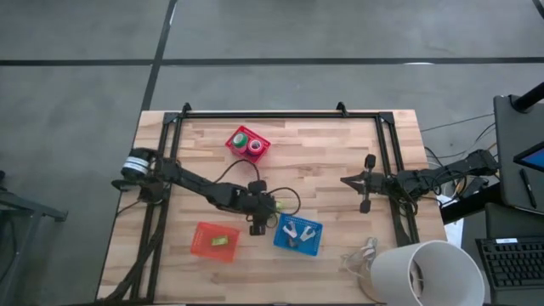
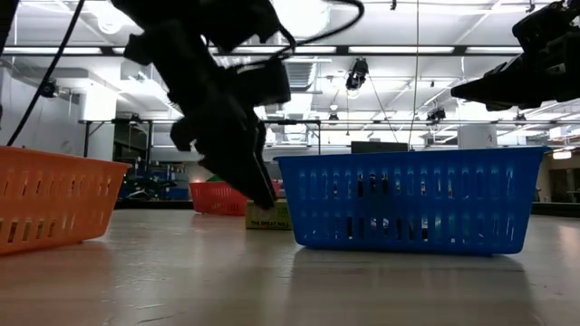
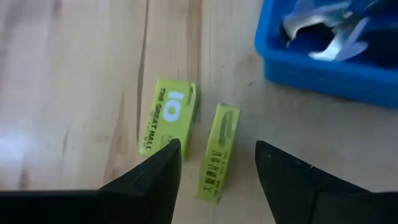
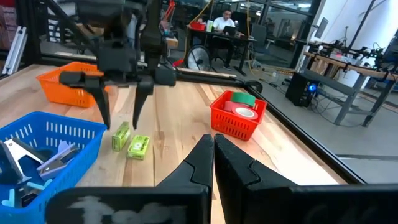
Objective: Pick and place Stapler, Stapler remover, tape
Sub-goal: Put the bottom staples box into the orange bin, then put the staples box into the orange bin
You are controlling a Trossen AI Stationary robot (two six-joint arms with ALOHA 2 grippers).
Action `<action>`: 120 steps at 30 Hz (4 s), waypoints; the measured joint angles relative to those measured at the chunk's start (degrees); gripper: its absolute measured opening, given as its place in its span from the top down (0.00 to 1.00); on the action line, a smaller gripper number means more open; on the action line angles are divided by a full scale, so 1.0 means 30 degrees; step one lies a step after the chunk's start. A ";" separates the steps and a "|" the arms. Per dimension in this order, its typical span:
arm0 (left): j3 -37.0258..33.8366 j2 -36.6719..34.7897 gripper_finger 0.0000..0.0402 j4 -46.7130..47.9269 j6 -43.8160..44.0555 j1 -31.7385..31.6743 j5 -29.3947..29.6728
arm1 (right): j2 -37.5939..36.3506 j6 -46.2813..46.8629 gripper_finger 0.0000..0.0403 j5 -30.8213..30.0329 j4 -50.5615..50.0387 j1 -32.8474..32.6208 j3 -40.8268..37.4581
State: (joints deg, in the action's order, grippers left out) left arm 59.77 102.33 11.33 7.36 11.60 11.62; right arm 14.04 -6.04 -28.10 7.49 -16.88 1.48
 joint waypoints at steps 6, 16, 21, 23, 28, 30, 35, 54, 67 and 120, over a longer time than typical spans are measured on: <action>0.0015 0.0660 0.49 -0.0087 0.0455 -0.0029 0.0098 | 0.0017 0.0000 0.98 -0.0005 -0.0001 0.0007 0.0000; 0.0068 0.0580 0.72 -0.0100 0.1245 -0.0015 0.0022 | 0.0002 0.0000 0.98 -0.0005 0.0000 0.0000 0.0000; -0.0007 0.0578 0.90 0.0066 0.1064 -0.0015 -0.0090 | 0.0002 0.0000 0.98 -0.0005 0.0005 0.0007 0.0000; 0.0036 0.0545 0.90 0.0200 0.0993 -0.0015 -0.0146 | 0.0002 0.0000 0.98 -0.0005 0.0004 0.0004 0.0000; 0.0589 0.0050 0.90 0.2370 0.1360 -0.0007 -0.0178 | 0.0002 0.0000 0.98 -0.0005 0.0007 0.0007 0.0000; 0.0742 -0.0433 0.87 0.3307 0.1846 0.0013 -0.0178 | 0.0002 0.0000 0.98 -0.0001 0.0000 0.0000 0.0000; 0.0845 -0.2038 0.89 0.5221 0.3062 0.0502 -0.0294 | 0.0002 0.0000 0.98 -0.0007 0.0010 0.0007 0.0000; 0.0484 -0.8241 0.88 1.1022 1.2166 0.7360 -0.1332 | 0.0017 0.0000 0.98 -0.0005 0.0002 0.0002 0.0000; -0.2486 -0.8126 0.82 0.9761 1.6260 0.8765 -0.1038 | 0.0017 0.0000 0.98 -0.0005 0.0002 0.0005 0.0000; -0.2797 -0.7002 0.66 -0.0099 0.4246 0.1068 0.3923 | 0.0023 0.0000 0.98 -0.0001 0.0004 0.0000 0.0000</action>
State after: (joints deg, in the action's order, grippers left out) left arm 51.38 81.32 11.03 20.10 14.80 23.39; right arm 14.10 -6.04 -28.11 7.50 -16.88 1.48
